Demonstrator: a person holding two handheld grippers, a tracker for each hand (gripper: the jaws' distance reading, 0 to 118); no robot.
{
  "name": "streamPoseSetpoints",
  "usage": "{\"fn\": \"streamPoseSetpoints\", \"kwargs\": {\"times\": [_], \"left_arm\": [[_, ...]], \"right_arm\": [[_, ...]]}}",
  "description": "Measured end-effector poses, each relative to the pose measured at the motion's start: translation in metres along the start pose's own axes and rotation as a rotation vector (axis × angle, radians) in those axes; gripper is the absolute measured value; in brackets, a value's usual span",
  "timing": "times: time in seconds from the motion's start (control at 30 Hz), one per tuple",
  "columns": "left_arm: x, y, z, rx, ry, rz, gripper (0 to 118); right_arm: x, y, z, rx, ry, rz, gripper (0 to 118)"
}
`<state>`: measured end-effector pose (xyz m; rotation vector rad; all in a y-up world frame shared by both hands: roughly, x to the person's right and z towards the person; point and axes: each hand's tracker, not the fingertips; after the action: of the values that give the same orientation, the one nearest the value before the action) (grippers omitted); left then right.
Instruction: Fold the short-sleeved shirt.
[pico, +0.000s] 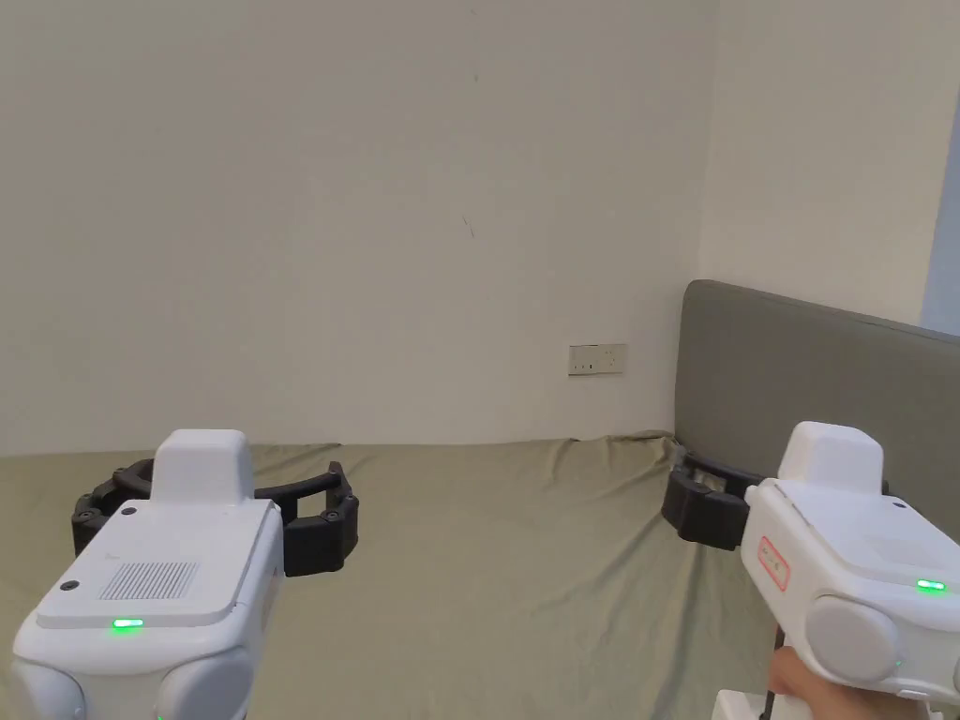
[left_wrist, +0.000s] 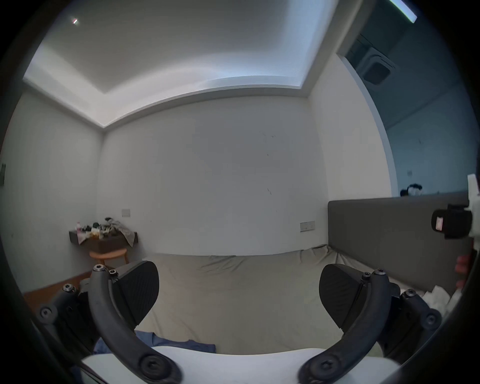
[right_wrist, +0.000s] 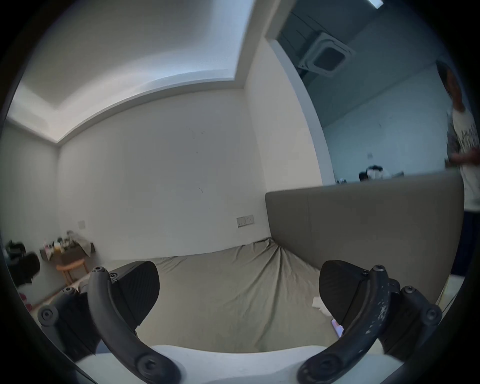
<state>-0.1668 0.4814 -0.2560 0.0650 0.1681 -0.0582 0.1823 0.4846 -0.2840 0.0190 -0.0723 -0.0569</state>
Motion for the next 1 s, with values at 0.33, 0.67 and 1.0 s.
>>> {"fn": "streamPoseSetpoints", "kwargs": {"times": [0.33,0.67,1.0], "left_arm": [[-0.008,0.009,0.007,0.035,0.01,0.01,118],[-0.007,0.01,0.009,0.038,0.019,0.012,118],[-0.008,0.014,0.011,0.013,0.003,0.048,118]], "right_arm": [[-0.007,0.003,0.003,0.024,0.002,-0.002,118],[-0.007,0.004,0.005,0.041,0.001,0.011,118],[-0.005,0.008,0.008,0.024,0.013,0.011,118]]}}
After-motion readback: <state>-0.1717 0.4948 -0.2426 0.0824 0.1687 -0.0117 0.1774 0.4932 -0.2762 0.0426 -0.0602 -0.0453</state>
